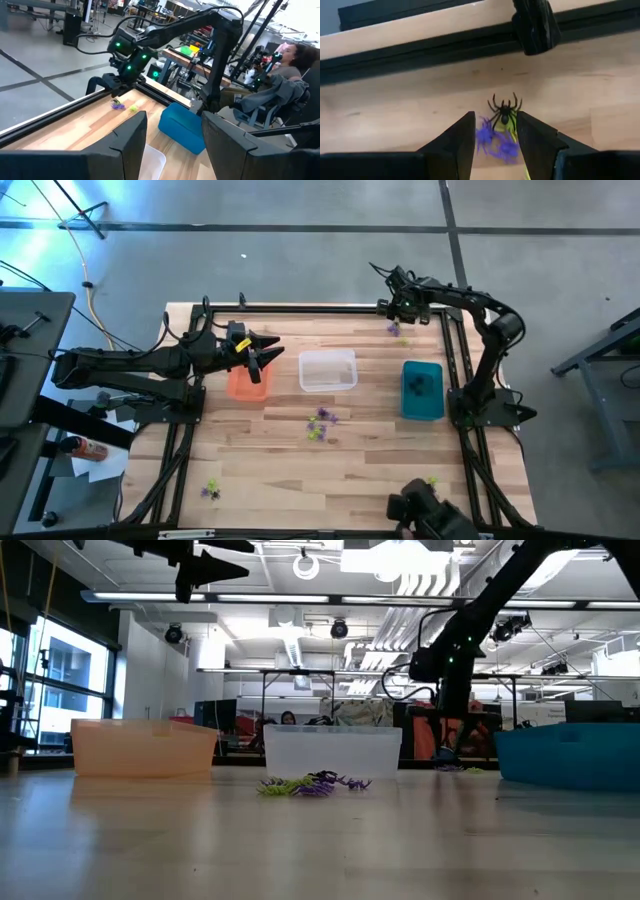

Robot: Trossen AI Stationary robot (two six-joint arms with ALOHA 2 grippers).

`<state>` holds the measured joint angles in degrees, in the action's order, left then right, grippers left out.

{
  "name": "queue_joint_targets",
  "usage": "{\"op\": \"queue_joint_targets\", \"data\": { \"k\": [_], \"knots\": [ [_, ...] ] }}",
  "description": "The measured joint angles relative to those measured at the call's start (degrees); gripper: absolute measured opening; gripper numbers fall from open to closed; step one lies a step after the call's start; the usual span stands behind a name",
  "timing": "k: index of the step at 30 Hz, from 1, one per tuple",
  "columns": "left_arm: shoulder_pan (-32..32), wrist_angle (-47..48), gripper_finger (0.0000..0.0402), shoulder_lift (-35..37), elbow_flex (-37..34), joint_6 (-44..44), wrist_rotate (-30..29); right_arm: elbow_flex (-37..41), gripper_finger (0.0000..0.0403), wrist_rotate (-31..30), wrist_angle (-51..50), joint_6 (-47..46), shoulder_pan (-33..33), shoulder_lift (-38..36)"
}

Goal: Sort Halloween decoration
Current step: Put the black spider toy into the blue bin

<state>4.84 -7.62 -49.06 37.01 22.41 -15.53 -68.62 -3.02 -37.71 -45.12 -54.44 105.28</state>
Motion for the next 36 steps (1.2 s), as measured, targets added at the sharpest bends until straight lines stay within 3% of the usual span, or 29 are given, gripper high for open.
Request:
{"op": "queue_joint_targets", "data": {
  "k": [24,28,33,36],
  "knots": [
    [0.00,0.06,0.0177,0.00,0.00,-0.04,-0.09,-0.02,0.0133,-1.43,2.18,-1.05,-0.76,4.63],
    [0.00,0.05,0.0177,0.00,0.02,-0.07,-0.33,-0.02,0.0099,-1.83,2.15,0.10,-0.76,4.65],
    [0.00,0.07,0.0177,0.00,0.02,-0.63,-0.79,-0.02,0.0014,-2.80,2.75,2.73,-0.76,4.68],
    [0.00,0.09,0.0177,0.00,0.02,-0.61,-0.81,-0.02,0.0011,-2.91,3.29,4.36,-0.78,4.29]
  ]
}}
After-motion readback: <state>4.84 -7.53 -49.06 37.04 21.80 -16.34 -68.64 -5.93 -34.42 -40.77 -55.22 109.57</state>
